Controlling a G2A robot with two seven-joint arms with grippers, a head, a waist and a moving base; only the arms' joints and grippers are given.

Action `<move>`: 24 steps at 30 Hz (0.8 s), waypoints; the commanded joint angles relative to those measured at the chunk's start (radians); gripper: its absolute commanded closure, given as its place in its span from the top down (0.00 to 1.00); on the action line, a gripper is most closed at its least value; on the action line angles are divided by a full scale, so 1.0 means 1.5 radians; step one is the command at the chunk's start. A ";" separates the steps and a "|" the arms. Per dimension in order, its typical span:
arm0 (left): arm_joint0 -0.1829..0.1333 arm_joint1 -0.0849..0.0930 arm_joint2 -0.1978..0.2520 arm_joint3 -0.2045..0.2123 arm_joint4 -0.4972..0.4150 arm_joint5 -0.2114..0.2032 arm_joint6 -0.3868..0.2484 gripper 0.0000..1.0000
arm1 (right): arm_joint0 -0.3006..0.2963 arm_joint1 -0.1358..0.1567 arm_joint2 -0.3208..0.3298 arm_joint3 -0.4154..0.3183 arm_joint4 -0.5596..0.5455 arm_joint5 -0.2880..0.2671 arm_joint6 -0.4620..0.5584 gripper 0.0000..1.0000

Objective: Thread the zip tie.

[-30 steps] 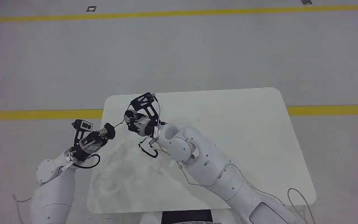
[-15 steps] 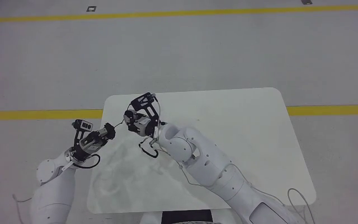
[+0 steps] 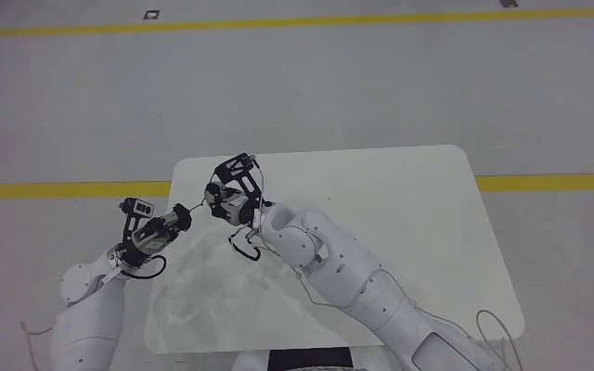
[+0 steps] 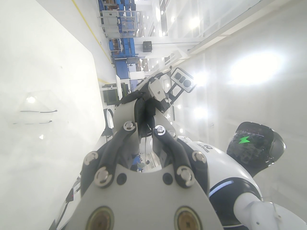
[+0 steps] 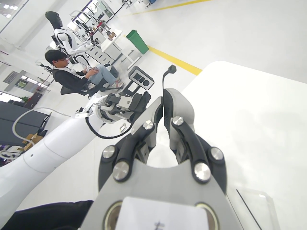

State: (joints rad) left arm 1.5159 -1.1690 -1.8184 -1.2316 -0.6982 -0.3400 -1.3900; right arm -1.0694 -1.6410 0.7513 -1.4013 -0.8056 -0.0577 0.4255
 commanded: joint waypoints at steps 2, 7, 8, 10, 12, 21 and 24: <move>0.000 0.000 0.000 0.000 0.000 0.000 0.000 0.00 | 0.001 -0.001 -0.001 0.001 -0.002 0.002 0.002 0.00; 0.000 0.000 0.000 0.000 0.000 0.000 0.000 0.00 | 0.002 -0.001 -0.004 0.001 -0.010 0.006 0.006 0.00; 0.000 0.000 0.000 0.000 0.000 0.000 0.000 0.00 | 0.002 -0.001 -0.004 0.000 -0.011 0.007 0.006 0.00; 0.000 0.000 0.000 0.000 0.000 0.000 0.000 0.00 | 0.001 -0.001 -0.004 0.000 -0.013 0.008 0.007 0.00; 0.000 0.000 0.000 0.000 0.000 0.000 0.000 0.00 | 0.000 -0.001 -0.004 0.000 -0.014 0.008 0.008 0.00; 0.000 0.000 0.000 0.000 0.000 0.000 0.000 0.00 | -0.004 -0.001 -0.003 -0.002 -0.020 0.012 0.010 0.00; 0.000 0.000 0.000 0.000 0.000 0.000 0.000 0.00 | -0.005 -0.002 -0.004 0.000 -0.019 0.012 0.012 0.00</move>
State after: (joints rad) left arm 1.5159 -1.1690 -1.8184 -1.2316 -0.6982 -0.3400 -1.3900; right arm -1.0768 -1.6431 0.7464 -1.4030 -0.8355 -0.0393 0.4420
